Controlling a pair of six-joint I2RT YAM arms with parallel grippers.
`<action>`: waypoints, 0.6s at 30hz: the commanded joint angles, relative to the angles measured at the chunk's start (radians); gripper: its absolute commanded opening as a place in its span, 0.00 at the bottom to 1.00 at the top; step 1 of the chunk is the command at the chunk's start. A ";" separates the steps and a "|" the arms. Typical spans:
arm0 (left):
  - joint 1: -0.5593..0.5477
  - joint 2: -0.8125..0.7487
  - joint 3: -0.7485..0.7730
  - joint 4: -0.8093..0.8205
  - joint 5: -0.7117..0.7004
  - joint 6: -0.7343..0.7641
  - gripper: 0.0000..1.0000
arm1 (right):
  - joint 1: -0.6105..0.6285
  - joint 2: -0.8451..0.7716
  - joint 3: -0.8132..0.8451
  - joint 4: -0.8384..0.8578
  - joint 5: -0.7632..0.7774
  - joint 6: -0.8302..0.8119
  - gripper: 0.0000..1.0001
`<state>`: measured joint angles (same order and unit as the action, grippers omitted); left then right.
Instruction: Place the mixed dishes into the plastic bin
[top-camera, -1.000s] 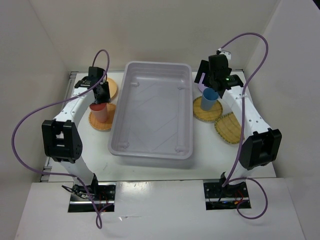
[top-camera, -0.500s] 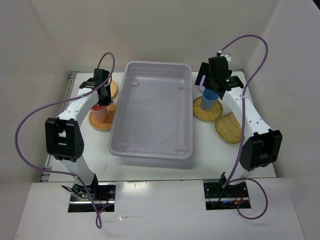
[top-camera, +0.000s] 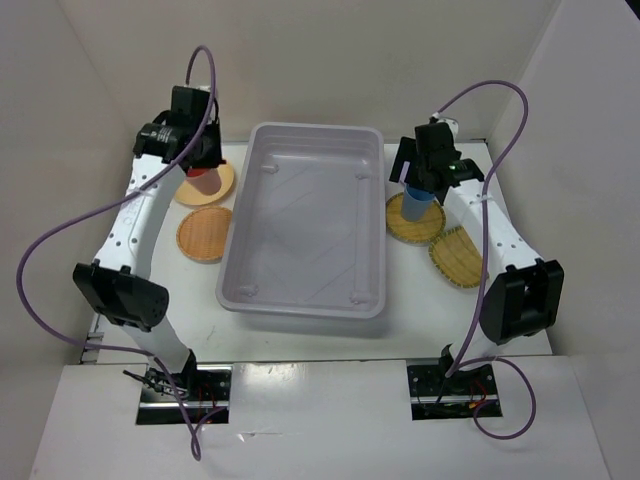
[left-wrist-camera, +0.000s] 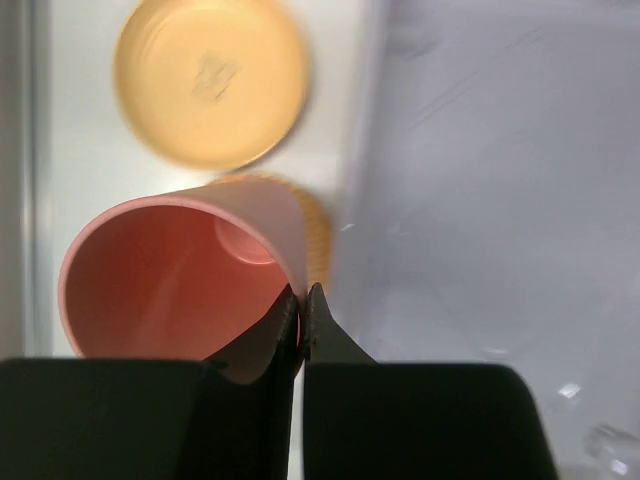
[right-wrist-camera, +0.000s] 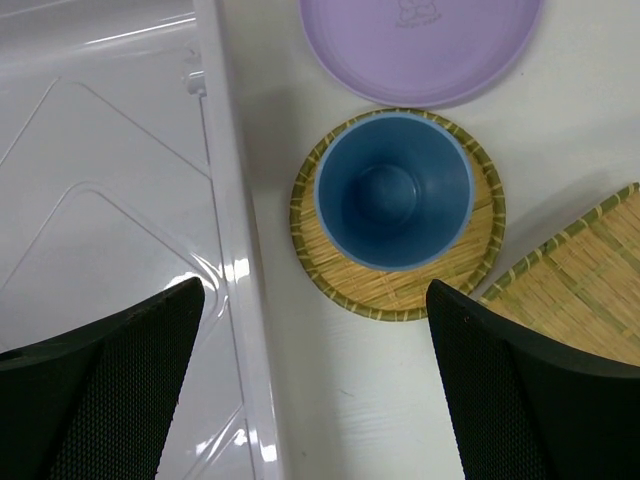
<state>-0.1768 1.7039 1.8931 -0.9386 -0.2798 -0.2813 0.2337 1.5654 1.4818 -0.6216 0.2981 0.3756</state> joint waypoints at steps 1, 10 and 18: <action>-0.059 -0.038 0.167 -0.107 0.173 0.053 0.00 | -0.025 0.002 -0.006 0.039 -0.020 -0.035 0.96; -0.305 0.010 0.069 0.006 0.527 0.024 0.00 | -0.096 0.082 0.017 0.092 -0.168 -0.035 0.91; -0.572 0.051 -0.018 0.037 0.233 0.013 0.00 | -0.105 0.177 0.078 0.102 -0.197 -0.026 0.90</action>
<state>-0.6933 1.7710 1.8847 -0.9405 0.0616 -0.2657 0.1280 1.7298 1.4902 -0.5739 0.1246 0.3504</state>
